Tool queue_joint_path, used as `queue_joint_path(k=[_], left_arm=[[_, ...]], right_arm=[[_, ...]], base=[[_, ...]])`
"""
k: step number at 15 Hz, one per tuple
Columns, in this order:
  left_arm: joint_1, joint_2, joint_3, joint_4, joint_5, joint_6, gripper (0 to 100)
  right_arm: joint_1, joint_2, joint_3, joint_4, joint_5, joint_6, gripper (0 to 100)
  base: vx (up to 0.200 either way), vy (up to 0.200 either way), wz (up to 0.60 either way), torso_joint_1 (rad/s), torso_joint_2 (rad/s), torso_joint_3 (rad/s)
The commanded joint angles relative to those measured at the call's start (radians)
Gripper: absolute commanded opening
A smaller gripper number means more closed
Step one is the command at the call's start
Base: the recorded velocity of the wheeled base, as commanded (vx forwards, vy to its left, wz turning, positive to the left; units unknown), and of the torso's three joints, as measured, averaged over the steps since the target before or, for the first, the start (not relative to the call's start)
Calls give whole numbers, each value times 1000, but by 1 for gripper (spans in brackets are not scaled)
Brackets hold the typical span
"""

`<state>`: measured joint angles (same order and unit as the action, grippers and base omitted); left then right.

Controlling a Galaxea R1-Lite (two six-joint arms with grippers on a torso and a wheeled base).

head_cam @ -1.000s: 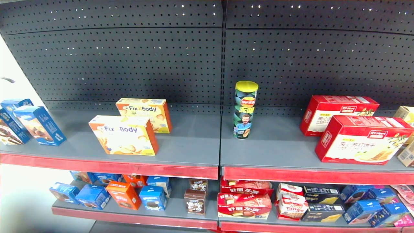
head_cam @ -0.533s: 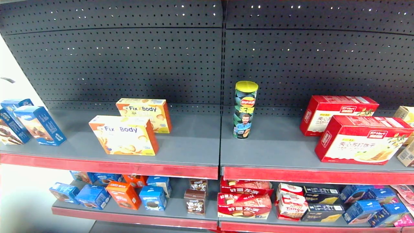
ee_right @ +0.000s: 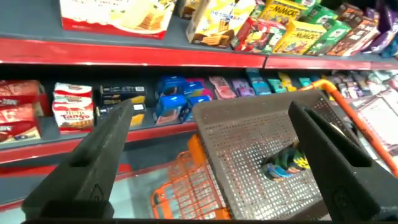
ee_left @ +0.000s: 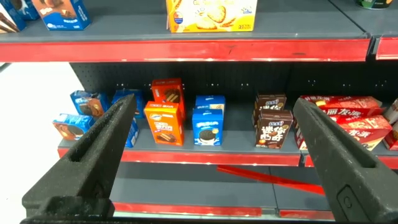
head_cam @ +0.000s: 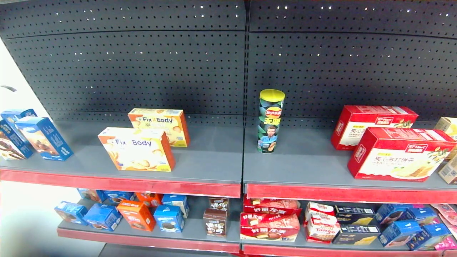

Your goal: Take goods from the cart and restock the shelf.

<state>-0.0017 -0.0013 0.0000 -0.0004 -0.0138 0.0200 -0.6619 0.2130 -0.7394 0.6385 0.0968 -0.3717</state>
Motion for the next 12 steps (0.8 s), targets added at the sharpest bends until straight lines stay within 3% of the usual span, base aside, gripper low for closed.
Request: queue_joint_path(k=[1,8,12], left_arm=[[0,1,0,-1,0,1,100],[0,1,0,-1,0,1,100],[0,1,0,-1,0,1,100]], right_arm=[[-2,-32,11,-2,0,-4,100],[15,-73,51,-10,1,-6,100],[21,-72,58,-11,0,-6,100]], base=[[0,0,-600,17,7,-2],[0,0,-600,4,2,4],[0,0,0,0,0,0]])
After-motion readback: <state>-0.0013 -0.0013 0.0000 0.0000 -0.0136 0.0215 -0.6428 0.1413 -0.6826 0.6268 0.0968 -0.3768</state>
